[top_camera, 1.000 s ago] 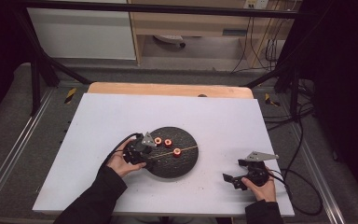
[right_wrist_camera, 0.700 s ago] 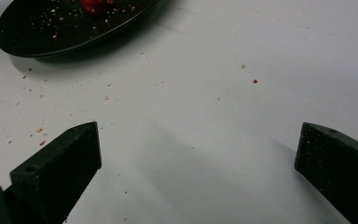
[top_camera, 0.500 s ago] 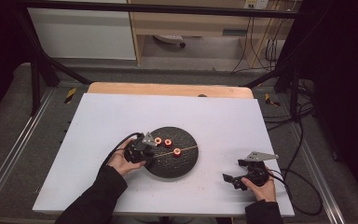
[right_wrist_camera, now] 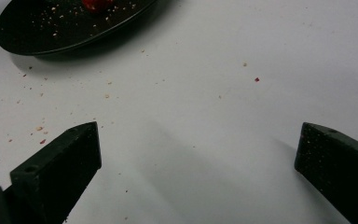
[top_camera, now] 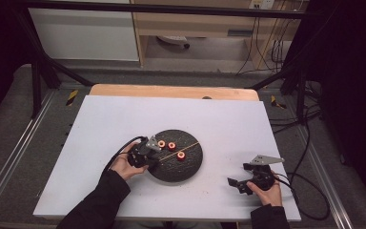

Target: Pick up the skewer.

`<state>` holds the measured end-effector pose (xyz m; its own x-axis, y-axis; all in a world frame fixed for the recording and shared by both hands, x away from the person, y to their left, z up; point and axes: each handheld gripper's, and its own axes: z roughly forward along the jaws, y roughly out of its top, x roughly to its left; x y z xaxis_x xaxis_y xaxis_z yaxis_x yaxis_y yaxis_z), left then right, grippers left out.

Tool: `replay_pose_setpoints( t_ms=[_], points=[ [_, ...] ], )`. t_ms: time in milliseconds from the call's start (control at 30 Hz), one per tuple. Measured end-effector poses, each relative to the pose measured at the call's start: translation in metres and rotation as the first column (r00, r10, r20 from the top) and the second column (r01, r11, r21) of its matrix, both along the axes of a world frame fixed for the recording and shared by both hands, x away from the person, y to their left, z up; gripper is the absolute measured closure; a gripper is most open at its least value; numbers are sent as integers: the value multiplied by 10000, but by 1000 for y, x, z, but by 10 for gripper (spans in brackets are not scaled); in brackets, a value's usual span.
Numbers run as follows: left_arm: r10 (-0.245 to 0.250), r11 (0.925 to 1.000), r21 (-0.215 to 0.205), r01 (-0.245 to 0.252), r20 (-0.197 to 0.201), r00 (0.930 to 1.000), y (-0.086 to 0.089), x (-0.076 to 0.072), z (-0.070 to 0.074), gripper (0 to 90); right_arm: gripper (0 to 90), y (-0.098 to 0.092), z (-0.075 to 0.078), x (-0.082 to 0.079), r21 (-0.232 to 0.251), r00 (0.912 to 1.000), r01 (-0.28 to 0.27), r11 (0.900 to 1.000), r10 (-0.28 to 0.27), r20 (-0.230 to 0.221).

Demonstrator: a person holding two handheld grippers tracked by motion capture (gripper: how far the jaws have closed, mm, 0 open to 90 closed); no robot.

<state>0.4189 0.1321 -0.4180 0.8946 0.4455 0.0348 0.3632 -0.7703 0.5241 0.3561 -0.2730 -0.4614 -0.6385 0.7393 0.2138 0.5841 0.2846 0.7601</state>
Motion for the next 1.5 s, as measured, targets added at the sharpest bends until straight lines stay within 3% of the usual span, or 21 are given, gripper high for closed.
replay_pose_setpoints(
  t_ms=[367,867,1133,1500],
  points=[
    [-7,9995,-331,11,101,9999,1,-5,6,880,10,0,0,0,12,10000,29,10000,-29,-10],
    [599,9906,-1257,-548,373,9975,15,-26,11,881,7,0,1,-1,7,10000,95,10000,-95,-1],
    [1070,9769,-1904,-968,440,9933,30,-40,13,881,6,0,0,-1,26,9999,133,9999,-133,-18],
    [1950,9452,-2774,-1722,569,9791,59,-59,13,881,4,2,2,-1,-20,9998,206,9998,-206,-36]
  ],
)
